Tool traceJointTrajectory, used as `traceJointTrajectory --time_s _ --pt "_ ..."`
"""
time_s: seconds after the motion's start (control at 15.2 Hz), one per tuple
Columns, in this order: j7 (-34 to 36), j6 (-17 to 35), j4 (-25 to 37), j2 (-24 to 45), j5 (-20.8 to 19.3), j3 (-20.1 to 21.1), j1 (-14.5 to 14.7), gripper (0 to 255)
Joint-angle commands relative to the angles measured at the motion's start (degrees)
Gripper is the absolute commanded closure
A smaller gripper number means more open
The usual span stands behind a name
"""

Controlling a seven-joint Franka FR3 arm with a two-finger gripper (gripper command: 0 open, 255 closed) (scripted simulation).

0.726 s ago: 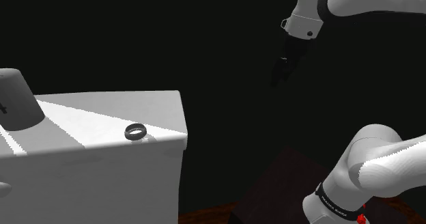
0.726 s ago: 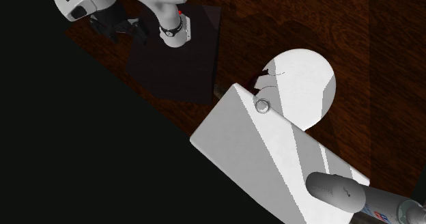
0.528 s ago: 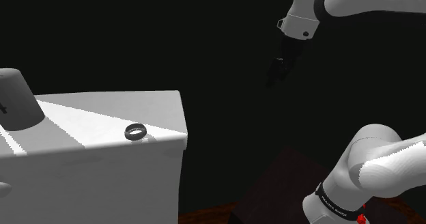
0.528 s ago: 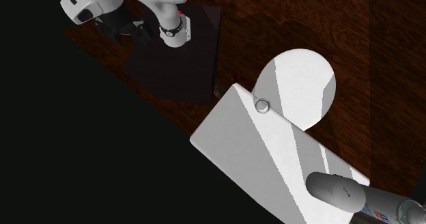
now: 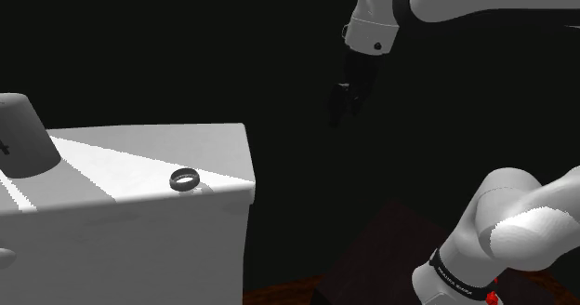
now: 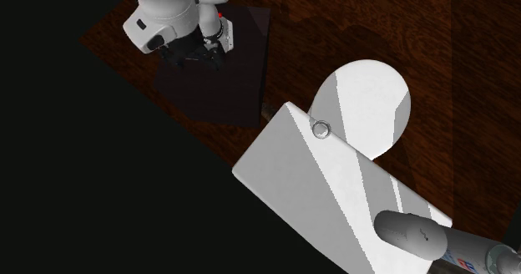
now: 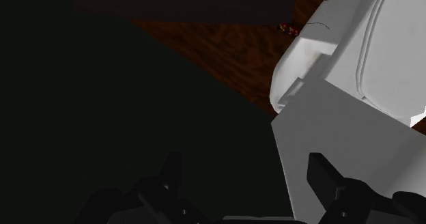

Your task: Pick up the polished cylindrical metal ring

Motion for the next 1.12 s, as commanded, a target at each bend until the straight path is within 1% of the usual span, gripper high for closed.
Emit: traceJointTrajectory --time_s 0.0,0.26,0.53,0.79,1.06 --pt "2.20 0.65 2.16 2.91 0.60 2.17 0.53 0" --pt "6.91 1.47 7.23 9.03 1.13 6.65 1.47 0" --pt "11.86 1.88 13.27 15.85 0.53 11.07 2.19 0" --pt "17.19 1.71 20.35 23.49 -1.43 15.37 2.97 0" --pt "22.94 0.69 28.67 32.14 -4.95 19.38 4.34 0"
